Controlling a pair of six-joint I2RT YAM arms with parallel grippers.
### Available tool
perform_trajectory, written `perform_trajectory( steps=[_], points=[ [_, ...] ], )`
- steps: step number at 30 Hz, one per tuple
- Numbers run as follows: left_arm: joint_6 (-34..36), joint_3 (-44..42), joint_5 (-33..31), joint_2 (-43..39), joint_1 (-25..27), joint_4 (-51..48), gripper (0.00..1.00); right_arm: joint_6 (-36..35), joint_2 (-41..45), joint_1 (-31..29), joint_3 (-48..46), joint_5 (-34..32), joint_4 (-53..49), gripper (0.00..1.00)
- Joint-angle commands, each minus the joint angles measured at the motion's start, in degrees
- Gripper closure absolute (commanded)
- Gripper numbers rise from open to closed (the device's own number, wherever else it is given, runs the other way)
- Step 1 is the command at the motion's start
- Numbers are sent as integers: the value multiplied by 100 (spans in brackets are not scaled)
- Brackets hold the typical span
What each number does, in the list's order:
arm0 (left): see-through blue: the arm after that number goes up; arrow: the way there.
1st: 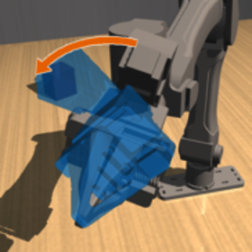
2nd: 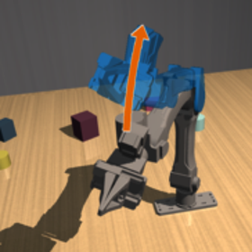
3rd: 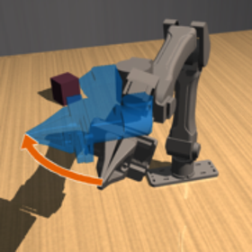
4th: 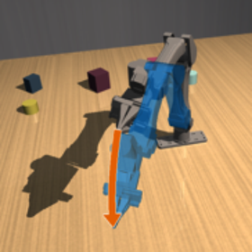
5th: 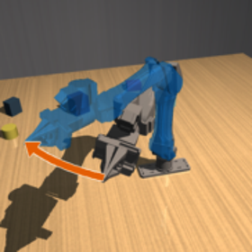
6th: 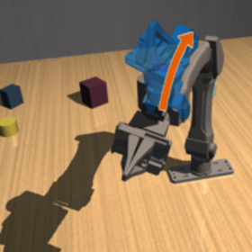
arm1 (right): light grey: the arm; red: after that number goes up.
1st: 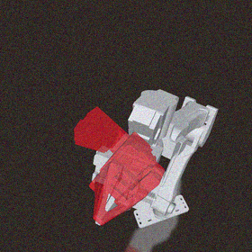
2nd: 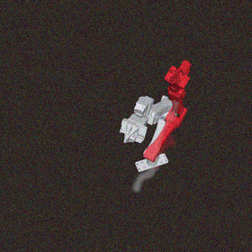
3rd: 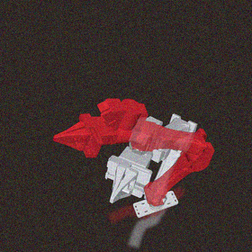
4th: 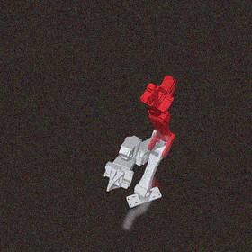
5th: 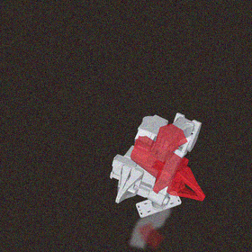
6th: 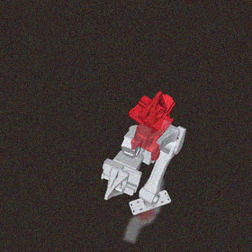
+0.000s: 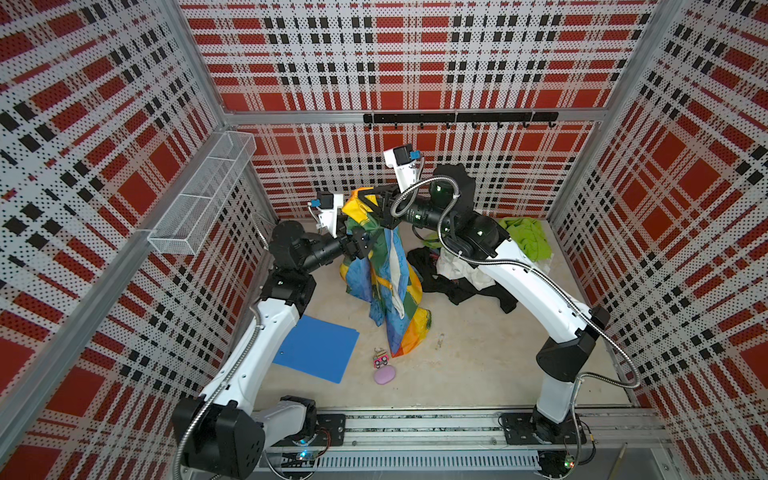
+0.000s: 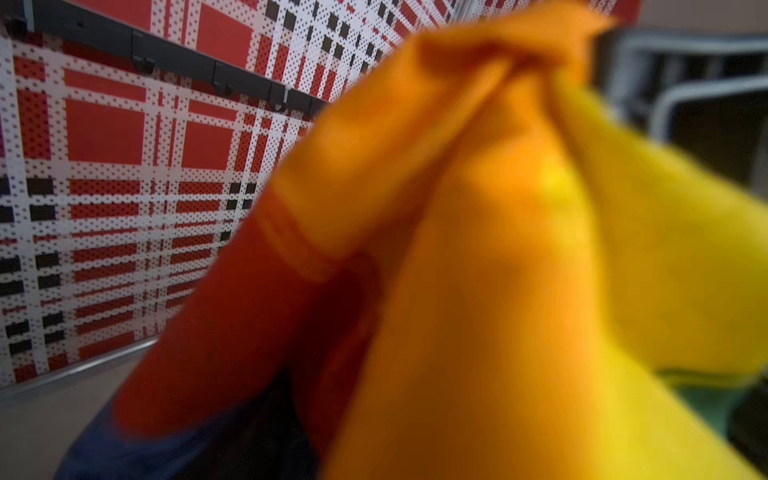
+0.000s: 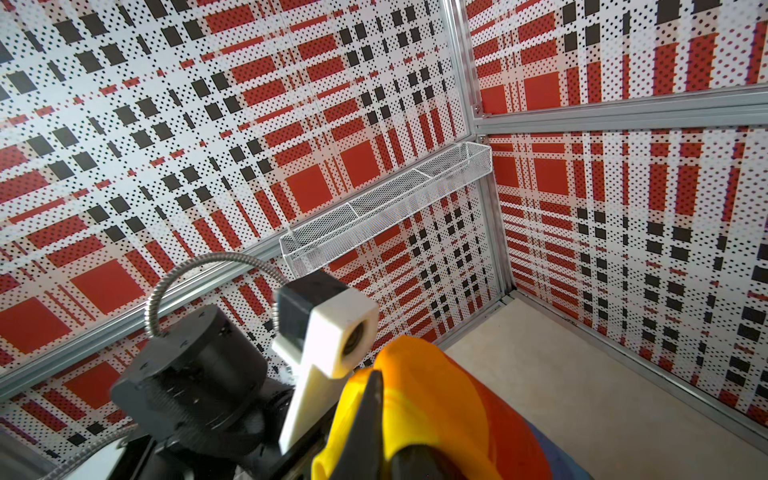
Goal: Pick out a specific cloth from the pile
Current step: 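Grasp the rainbow cloth's top with the left gripper while the right gripper releases, then lower the rainbow cloth with the left gripper while the right arm draws back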
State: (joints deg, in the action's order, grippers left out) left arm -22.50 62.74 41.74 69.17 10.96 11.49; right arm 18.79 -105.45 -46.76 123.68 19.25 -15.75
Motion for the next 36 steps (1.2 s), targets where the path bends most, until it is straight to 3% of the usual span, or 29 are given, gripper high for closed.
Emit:
perform_trajectory(
  steps=[1,4,8,10,14,20,24,26,36],
  points=[
    [123,111,-413,-8,42,-243,53,13,511,-25,-41,192,812,100],
    [100,98,-483,-107,23,-162,77,4,633,-21,-232,51,749,100],
    [65,190,-591,-221,-52,-110,99,-60,932,-26,-713,-528,587,94],
    [-56,287,-596,-241,-250,-111,100,-60,1161,-24,-1059,-677,611,89],
    [-306,568,-541,-196,-733,-102,100,49,1735,-24,-1944,-738,845,70],
    [-122,1260,-606,-74,-874,-365,100,100,2730,-25,-3338,-1025,907,23],
    [228,1909,-802,149,-915,-921,100,16,3456,-26,-4189,-1510,749,5],
    [400,2308,-888,323,-941,-1252,100,-37,3773,-21,-4488,-1771,566,1],
    [711,3680,-1378,650,-1432,-2014,100,-139,4999,-26,-5404,-3009,-221,1]
  ],
)
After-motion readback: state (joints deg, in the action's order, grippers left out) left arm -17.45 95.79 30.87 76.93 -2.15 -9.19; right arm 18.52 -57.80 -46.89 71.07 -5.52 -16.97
